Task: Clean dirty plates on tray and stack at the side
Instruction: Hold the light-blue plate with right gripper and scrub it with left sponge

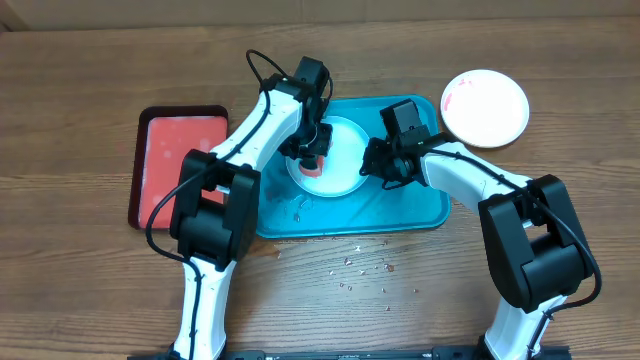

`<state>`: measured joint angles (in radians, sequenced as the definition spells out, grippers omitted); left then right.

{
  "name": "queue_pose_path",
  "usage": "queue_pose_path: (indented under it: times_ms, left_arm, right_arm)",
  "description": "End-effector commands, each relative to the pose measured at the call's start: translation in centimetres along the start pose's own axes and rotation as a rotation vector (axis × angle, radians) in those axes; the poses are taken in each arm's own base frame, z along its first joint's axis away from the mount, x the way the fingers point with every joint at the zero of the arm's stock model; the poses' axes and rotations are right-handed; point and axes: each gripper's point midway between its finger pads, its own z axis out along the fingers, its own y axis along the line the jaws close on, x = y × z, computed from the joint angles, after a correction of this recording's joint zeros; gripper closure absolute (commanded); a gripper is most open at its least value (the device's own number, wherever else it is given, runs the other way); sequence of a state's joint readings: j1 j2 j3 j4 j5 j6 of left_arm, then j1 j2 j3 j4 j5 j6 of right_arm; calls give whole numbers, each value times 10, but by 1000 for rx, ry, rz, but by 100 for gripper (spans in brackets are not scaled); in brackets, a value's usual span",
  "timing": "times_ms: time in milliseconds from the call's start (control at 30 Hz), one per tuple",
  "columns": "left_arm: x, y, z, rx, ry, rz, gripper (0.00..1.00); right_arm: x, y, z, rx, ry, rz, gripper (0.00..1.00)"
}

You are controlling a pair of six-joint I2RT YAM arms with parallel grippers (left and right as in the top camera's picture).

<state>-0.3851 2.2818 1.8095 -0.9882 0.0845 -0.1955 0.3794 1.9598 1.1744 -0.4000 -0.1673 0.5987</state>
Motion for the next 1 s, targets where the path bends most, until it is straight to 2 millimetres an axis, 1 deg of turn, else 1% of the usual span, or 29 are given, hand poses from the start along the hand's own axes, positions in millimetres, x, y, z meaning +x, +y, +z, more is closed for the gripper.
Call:
queue_pose_path:
  times_ms: [0,67,100,167,233,267,333,367,400,500,567,667,767,900,967]
  left_arm:
    - [-7,64,-8,-350,-88,-143,96]
    - [-13,87,-20,-474,-149,-228,96]
    - [-16,93,-25,-505,-172,-248,96]
    - [-22,92,-34,-502,-185,-252,96]
    - [-28,87,-44,-478,-194,-254,96]
    - [-31,82,-49,-454,-198,-255,96]
    - [-38,63,-56,-360,-196,-234,96]
    - [-41,51,-57,-294,-189,-204,96]
    - [-43,34,-57,-203,-175,-157,96]
    - [-40,-12,-53,56,-126,-42,96]
    - [-36,-28,-48,151,-106,-30,96]
    - [-32,-35,-35,197,-90,-22,96]
    - [-23,-41,-21,231,-72,29,96]
    - [-23,-41,-19,236,-81,67,96]
    - [-24,-41,-19,233,-91,115,96]
  right_arm:
    - [1,-12,8,36,6,12,92]
    - [1,-12,8,36,6,12,92]
    - [1,-12,8,36,6,12,92]
    - [1,-12,8,36,6,12,92]
    - [1,-12,8,36,5,12,92]
    - [1,-12,8,36,5,12,92]
    - [0,-13,8,40,2,12,92]
    - [0,-13,8,42,0,12,92]
    - [0,-14,8,45,-2,12,92]
    - [0,-14,8,45,-2,12,92]
    - [0,-14,8,45,-2,12,92]
    - [0,-14,8,45,-3,12,92]
    - [0,-14,8,45,-3,12,92]
    - [0,-14,8,45,-3,12,92]
    - [-1,-14,8,45,-3,12,92]
